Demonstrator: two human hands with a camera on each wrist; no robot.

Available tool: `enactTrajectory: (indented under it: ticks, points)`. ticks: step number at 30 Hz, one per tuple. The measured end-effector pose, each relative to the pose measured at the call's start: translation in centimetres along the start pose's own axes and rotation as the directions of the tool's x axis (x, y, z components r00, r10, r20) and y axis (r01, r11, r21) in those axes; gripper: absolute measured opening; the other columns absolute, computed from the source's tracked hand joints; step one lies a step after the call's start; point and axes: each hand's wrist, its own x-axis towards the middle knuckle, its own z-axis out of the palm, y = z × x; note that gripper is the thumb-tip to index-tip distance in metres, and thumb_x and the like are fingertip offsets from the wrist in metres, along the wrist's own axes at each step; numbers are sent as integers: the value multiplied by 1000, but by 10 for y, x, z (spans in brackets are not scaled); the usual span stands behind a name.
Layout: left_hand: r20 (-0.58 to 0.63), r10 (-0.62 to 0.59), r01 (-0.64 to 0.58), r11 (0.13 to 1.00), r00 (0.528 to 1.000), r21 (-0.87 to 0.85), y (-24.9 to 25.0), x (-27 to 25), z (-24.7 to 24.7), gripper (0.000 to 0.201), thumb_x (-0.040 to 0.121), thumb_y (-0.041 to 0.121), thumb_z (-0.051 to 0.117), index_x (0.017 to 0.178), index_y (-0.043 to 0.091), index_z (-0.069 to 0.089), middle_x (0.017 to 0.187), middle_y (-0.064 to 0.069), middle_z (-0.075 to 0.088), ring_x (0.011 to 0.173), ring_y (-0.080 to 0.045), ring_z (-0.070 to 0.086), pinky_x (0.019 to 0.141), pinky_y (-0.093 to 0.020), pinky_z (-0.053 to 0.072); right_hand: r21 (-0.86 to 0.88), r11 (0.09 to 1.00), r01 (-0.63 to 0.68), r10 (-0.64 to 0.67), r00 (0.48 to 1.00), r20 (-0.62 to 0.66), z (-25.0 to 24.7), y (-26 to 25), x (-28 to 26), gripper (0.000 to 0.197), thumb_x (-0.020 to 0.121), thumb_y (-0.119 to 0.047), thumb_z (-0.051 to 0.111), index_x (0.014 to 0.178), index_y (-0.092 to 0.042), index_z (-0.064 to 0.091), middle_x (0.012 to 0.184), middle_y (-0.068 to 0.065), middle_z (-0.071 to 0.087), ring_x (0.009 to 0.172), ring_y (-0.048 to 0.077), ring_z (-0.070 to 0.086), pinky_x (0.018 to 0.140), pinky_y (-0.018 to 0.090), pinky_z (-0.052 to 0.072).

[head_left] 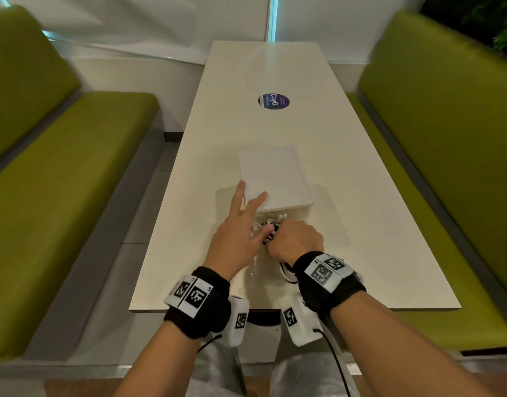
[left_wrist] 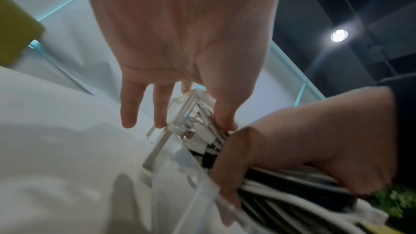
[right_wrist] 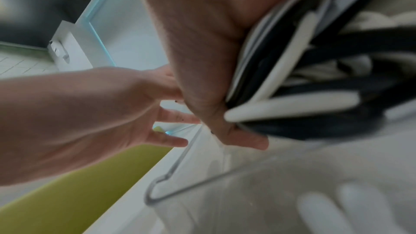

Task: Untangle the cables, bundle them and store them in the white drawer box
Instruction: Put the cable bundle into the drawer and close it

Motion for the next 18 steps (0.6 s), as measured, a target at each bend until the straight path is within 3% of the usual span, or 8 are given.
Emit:
enactTrajectory:
  ticks: [3,10,15,18]
  points:
    - [7,-1,1,1000,1000,-11,-1,1,1,61,93,44,59,147,41,32,162,17,-9,102,-13,63,76,-27,49,46,999,8,-7,1000,-26,1,0,-1,13,89,-28,53,87,-16,54,82,1,53,84,25,59,68,30,45]
    - [33,-20,20,1000,999,-3,1,2,1,68,90,38,67,147,39,32,163,14,-8,112,-14,59,74,-23,44,197,975,-102,87,993,81,7,1,10,14,85,-26,57,77,-15,55,83,4,61,76,24,59,63,29,46]
    - [-4,-38,38,999,999,-4,6,2,4,67,89,31,69,146,39,35,163,14,-3,90,-9,58,70,-21,40,240,966,-101,72,989,128,7,0,12,15,86,-27,57,85,-12,58,87,6,61,78,23,58,64,29,45]
    - [4,-66,66,998,998,-9,6,1,5,70,88,26,70,145,41,34,162,18,-6,83,-5,52,68,-22,41,202,978,-41,10,988,154,6,2,10,20,87,-27,58,74,-13,55,75,2,58,65,16,54,54,26,41]
